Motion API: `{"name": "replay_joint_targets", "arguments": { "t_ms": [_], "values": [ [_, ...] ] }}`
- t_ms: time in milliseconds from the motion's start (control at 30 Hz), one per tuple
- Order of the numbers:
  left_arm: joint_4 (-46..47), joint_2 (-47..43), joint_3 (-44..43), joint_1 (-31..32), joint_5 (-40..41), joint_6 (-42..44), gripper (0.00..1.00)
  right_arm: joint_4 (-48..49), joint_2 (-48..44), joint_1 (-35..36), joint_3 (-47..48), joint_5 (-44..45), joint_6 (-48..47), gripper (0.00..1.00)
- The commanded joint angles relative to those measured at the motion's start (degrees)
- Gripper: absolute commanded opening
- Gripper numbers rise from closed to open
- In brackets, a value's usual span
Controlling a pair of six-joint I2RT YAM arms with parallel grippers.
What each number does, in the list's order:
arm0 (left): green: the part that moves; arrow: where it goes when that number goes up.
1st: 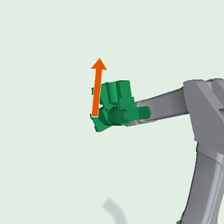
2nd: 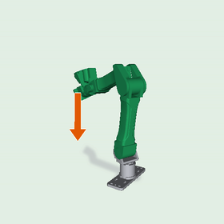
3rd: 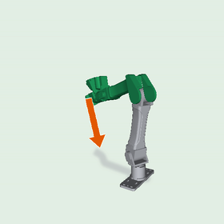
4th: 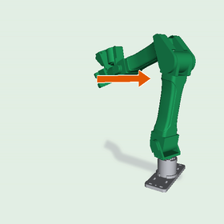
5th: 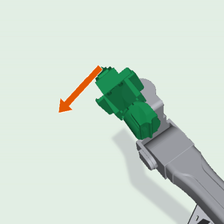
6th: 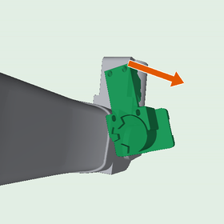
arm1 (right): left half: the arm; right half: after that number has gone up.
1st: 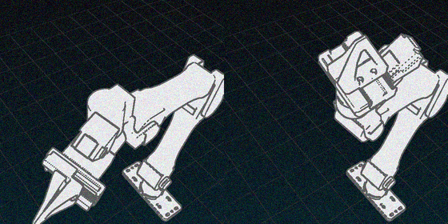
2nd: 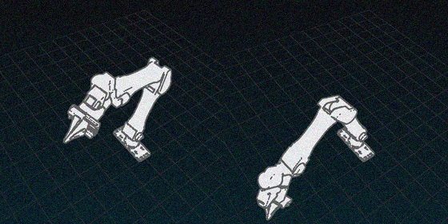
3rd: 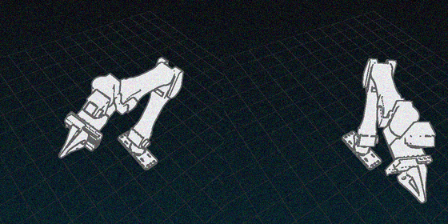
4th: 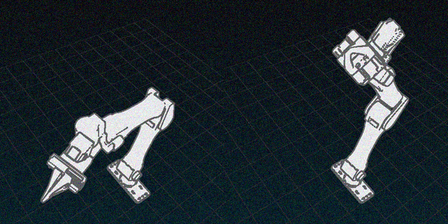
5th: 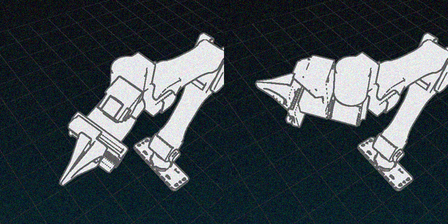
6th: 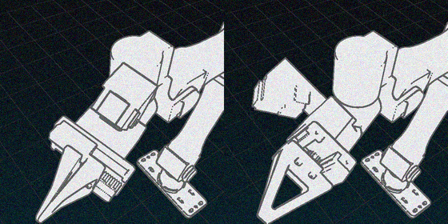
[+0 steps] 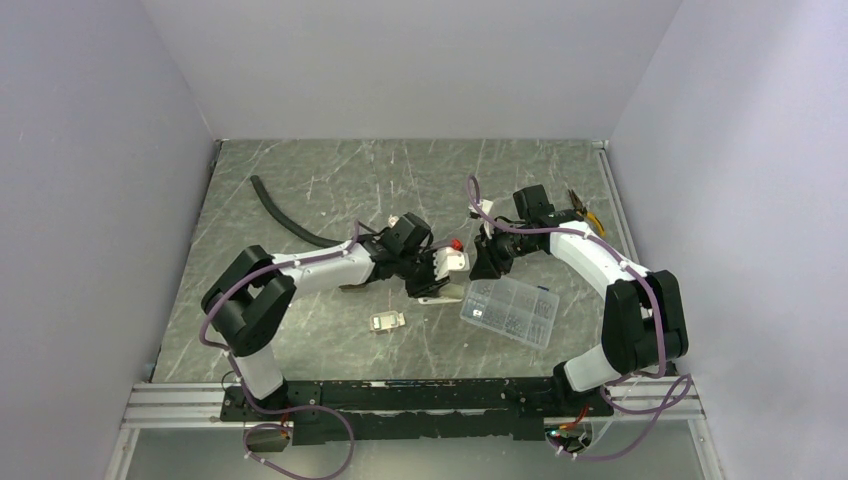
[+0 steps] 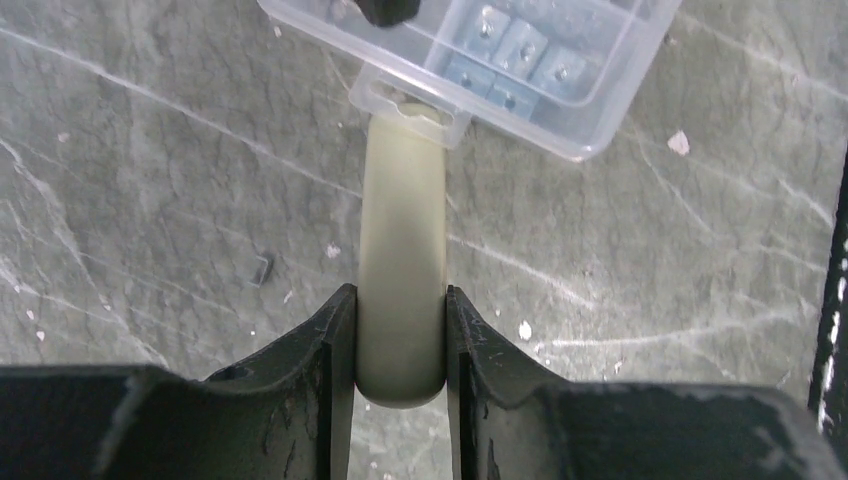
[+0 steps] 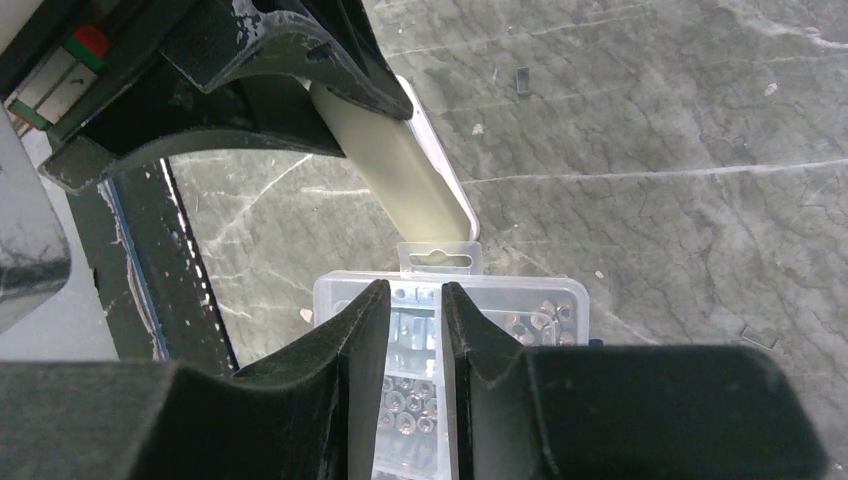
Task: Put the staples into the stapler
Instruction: Move the stapler to the center of the board.
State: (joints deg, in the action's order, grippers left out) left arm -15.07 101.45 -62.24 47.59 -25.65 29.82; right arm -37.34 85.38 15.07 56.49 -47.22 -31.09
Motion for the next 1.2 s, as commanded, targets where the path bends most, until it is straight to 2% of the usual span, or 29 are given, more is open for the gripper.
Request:
{"name": "replay_joint_targets", "arguments": {
  "t_ms": [0, 200, 700, 1167],
  "values": [
    [9.35, 11.94, 7.22, 4.65, 5.46, -3.17, 0.03, 0.34, -1.24, -0.22, 1.94, -2.24, -1.51, 0.29],
    [8.21, 15.74, 5.94, 7.65, 7.77, -4.26, 0.03, 0.47, -0.61, -0.22, 2.55, -2.17, -1.62, 0.28],
    [0.94, 23.76, -0.10, 8.19, 7.93, -5.60, 0.03, 0.94, -0.20, -0.55, 2.94, -1.30, -0.27, 0.27],
    [-4.34, 32.49, -5.45, 10.24, 8.57, -6.06, 0.03, 1.28, -3.42, -1.68, 3.01, -1.40, 0.33, 0.25]
  ]
}}
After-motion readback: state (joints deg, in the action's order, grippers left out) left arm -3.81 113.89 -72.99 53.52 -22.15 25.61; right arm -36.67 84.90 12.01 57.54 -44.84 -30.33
